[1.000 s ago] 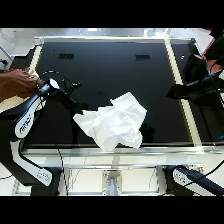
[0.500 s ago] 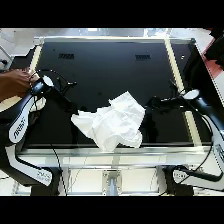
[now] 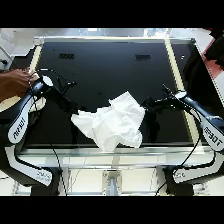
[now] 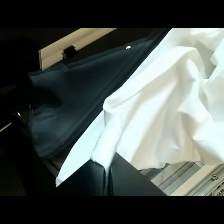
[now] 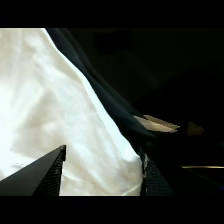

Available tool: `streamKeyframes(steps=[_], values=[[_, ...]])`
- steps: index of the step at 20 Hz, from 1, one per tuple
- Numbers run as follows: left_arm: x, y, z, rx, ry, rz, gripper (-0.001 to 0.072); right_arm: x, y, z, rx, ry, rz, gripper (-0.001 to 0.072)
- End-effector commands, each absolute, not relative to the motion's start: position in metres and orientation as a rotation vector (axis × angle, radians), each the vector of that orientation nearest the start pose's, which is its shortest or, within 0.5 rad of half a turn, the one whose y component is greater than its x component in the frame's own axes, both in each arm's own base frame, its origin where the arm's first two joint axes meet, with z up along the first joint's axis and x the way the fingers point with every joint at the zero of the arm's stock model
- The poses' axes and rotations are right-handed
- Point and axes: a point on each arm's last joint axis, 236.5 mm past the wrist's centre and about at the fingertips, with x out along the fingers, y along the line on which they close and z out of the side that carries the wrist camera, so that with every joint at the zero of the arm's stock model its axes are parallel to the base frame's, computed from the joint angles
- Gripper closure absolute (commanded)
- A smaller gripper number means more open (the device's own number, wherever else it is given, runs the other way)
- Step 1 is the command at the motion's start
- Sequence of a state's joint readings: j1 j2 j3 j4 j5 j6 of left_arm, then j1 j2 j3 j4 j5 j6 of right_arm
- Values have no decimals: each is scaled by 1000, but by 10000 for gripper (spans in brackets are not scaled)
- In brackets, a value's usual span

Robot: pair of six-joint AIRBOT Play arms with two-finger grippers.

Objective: Fold the shirts.

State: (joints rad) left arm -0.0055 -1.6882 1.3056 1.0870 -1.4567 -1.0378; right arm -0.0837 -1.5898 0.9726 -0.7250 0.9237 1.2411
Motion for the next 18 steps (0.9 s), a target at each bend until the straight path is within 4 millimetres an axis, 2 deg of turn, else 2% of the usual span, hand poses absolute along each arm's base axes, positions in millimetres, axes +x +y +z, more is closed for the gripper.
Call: streamKeyframes(steps=[1,3,4,5,6,8,9,10,12,13,15,17,18], values=[[349,-118,-71,-125,1622,-758,695,394,114,-116,662,1358,325,335],[354,-125,-66,-160,1590,-766,696,391,130,-113,620,1359,380,680],[362,-125,-61,-169,1555,-749,697,391,138,-105,601,1361,418,699],[371,-122,-53,-159,1503,-723,697,392,144,-89,554,1346,490,700],[383,-116,-37,-149,1427,-692,697,396,147,-67,530,1320,536,700],[403,-94,16,-133,1260,-620,697,412,132,1,439,1207,583,700],[409,-79,50,-136,1176,-571,697,418,120,49,372,1119,593,701],[412,-58,91,-142,1076,-507,696,416,107,95,310,1043,595,701],[407,-14,176,-169,847,-343,696,392,87,195,185,870,566,700],[399,2,224,-181,697,-275,695,371,83,243,126,775,544,700],[370,13,322,-182,377,-195,695,322,94,328,56,565,541,701],[328,19,414,-130,55,-97,695,269,108,388,-14,386,554,701],[303,20,450,-97,-78,-53,696,245,111,412,-36,310,544,701]])
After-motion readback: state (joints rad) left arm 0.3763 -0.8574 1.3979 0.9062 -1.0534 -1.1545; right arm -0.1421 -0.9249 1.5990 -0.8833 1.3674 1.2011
